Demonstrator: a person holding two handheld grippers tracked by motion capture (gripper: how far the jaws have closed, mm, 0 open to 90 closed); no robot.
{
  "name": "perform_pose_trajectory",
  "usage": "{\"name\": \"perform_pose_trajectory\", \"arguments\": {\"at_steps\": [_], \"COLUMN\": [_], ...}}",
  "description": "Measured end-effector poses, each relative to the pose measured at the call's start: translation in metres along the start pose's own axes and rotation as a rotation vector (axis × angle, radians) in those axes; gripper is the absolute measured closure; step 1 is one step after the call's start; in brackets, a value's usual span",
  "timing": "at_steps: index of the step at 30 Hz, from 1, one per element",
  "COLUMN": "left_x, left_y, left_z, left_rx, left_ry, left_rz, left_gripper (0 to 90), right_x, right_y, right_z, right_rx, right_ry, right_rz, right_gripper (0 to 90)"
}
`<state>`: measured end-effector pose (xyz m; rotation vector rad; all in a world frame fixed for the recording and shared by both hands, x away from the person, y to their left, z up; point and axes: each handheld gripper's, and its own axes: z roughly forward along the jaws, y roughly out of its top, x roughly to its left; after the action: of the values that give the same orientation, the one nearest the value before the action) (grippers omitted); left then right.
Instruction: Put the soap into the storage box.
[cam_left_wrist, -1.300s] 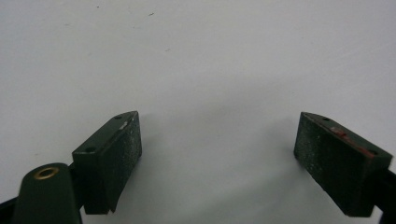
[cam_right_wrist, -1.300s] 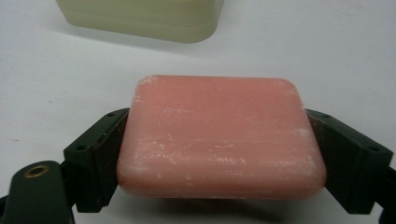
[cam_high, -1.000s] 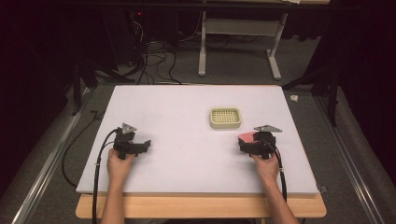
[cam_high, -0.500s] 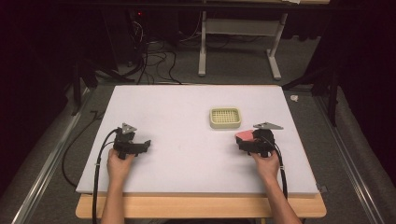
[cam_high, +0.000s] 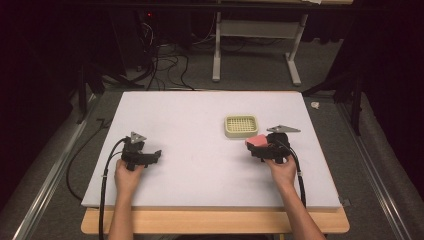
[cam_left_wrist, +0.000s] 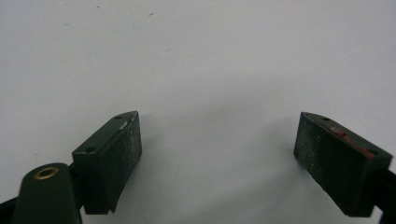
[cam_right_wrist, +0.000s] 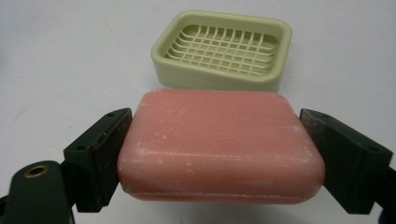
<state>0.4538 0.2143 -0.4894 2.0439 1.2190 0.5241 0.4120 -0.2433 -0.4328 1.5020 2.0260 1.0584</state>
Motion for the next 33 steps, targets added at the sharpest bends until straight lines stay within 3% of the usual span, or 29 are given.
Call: {"name": "perform_pose_trajectory", "arguments": {"at_steps": [6, 14, 20, 33], "left_x": [0.000, 0.000, 0.000, 0.000], "left_y": [0.000, 0.000, 0.000, 0.000], "left_z": [0.000, 0.000, 0.000, 0.000], "left_rx": [0.000, 0.000, 0.000, 0.000], "left_ry": [0.000, 0.001, 0.001, 0.000], "left_rz": [0.000, 0.000, 0.000, 0.000], "left_gripper": [15.5, 15.5, 15.5, 15.5], "right_x": [0.003, 0.009, 0.014, 0.018], "right_y": [0.009, 0.020, 0.029, 0.044], "right_z": [0.002, 0.012, 0.021, 0.041], "right_rx": [0.001, 0.012, 0.024, 0.043], "right_ry": [0.032, 0.059, 0.056, 0.050], "right_rz": [0.012, -0.024, -0.051, -0.046], "right_gripper": [13.8, 13.8, 13.8, 13.8]}}
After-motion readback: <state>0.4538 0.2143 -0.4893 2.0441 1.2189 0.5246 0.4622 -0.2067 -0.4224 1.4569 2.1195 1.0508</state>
